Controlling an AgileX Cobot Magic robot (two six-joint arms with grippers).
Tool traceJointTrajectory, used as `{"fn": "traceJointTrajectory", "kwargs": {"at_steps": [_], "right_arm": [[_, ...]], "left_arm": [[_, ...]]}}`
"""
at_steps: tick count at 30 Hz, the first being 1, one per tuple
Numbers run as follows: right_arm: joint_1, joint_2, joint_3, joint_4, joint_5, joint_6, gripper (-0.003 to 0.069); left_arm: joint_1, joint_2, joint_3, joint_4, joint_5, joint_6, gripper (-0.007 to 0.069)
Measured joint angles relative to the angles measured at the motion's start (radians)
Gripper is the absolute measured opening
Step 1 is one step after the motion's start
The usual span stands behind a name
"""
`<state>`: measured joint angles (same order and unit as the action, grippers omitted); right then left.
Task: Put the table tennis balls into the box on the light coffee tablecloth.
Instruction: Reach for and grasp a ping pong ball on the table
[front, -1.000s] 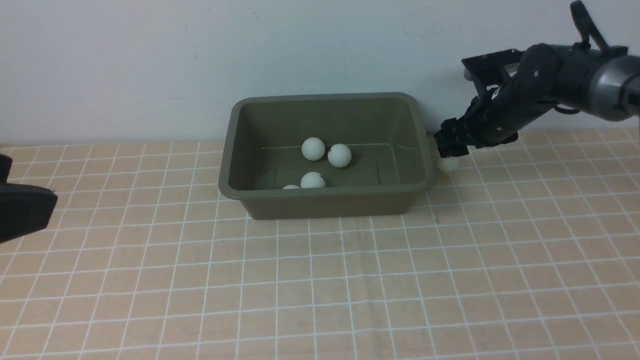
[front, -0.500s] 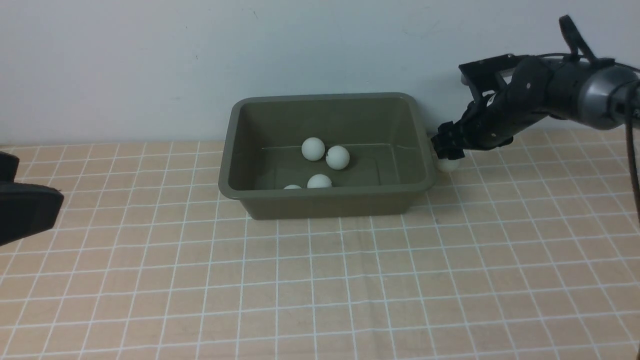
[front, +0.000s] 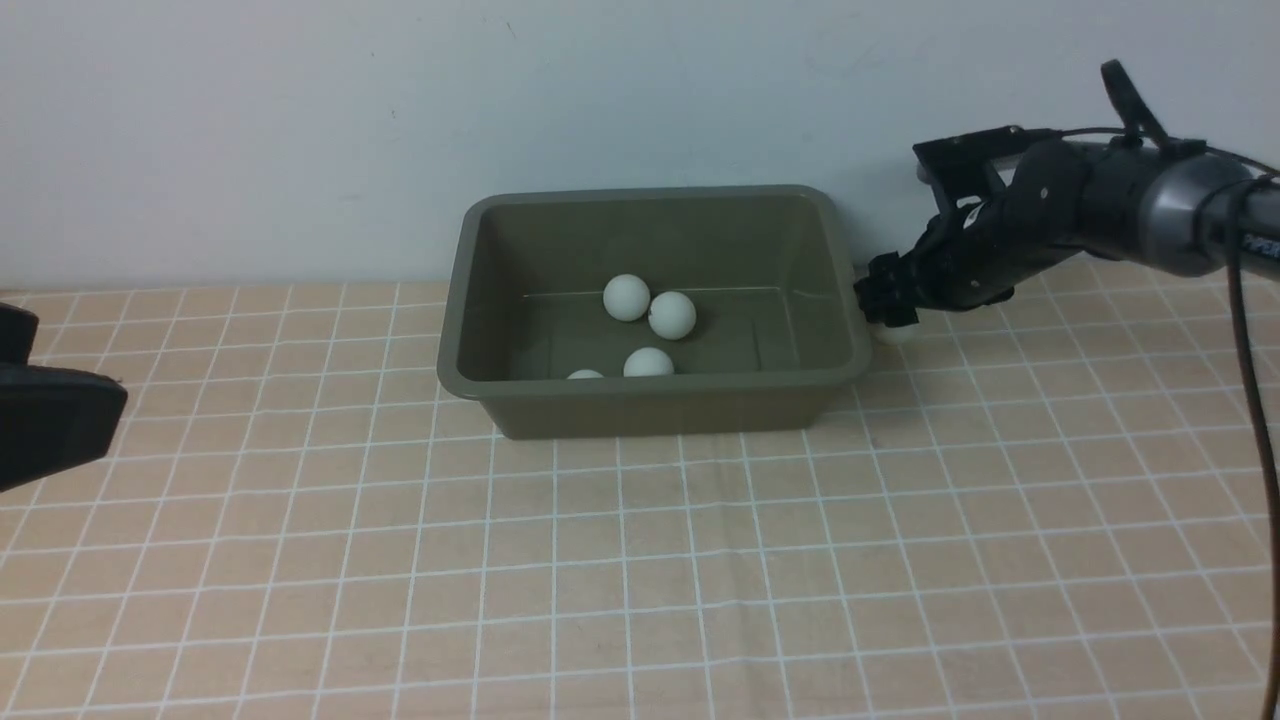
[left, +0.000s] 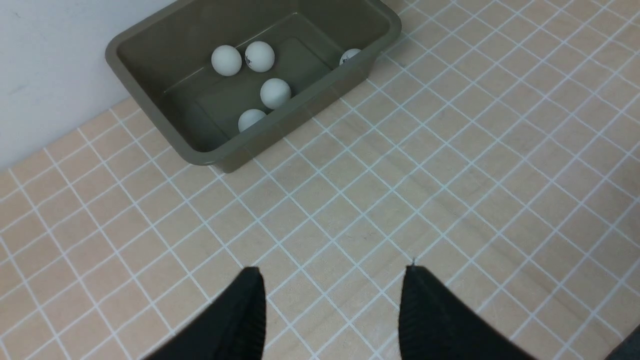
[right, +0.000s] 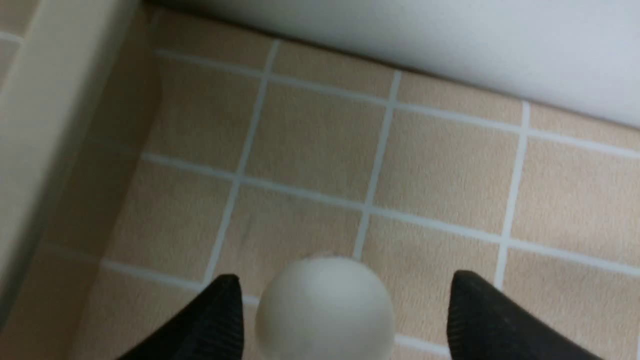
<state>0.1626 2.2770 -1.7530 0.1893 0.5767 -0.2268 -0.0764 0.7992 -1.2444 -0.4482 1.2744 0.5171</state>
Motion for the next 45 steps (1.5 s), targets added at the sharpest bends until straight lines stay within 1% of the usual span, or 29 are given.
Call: {"fn": "traceJointTrajectory", "kwargs": {"at_steps": [5,8,9,10,11,12,14,35,45], "right_arm": [[0.001,0.008,0.0,0.015,-0.017,-0.003,0.0473],[0.003,0.017,-0.003,0.033,-0.023,-0.009,0.041],[0.004,0.017,-0.003,0.035,-0.024,-0.01,0.0401],[0.004,0.019,-0.004,0.042,-0.024,-0.017,0.0372],[0.004,0.02,-0.004,0.044,-0.025,-0.019,0.0363],[0.004,0.023,-0.008,0.049,-0.026,-0.023,0.0328],[0.004,0.027,-0.01,0.052,-0.028,-0.026,0.0297],[0.006,0.027,-0.019,0.051,-0.027,-0.037,0.0269],[0.006,0.038,-0.139,0.026,0.158,-0.047,0.0244]], "left_arm": [[0.0,0.0,0.0,0.0,0.0,0.0,0.0298],[0.0,0.0,0.0,0.0,0.0,0.0,0.0298],[0.0,0.0,0.0,0.0,0.0,0.0,0.0298],[0.0,0.0,0.0,0.0,0.0,0.0,0.0298],[0.0,0.0,0.0,0.0,0.0,0.0,0.0298],[0.0,0.0,0.0,0.0,0.0,0.0,0.0298],[0.0,0.0,0.0,0.0,0.0,0.0,0.0298],[0.0,0.0,0.0,0.0,0.0,0.0,0.0298],[0.0,0.0,0.0,0.0,0.0,0.0,0.0298]]}}
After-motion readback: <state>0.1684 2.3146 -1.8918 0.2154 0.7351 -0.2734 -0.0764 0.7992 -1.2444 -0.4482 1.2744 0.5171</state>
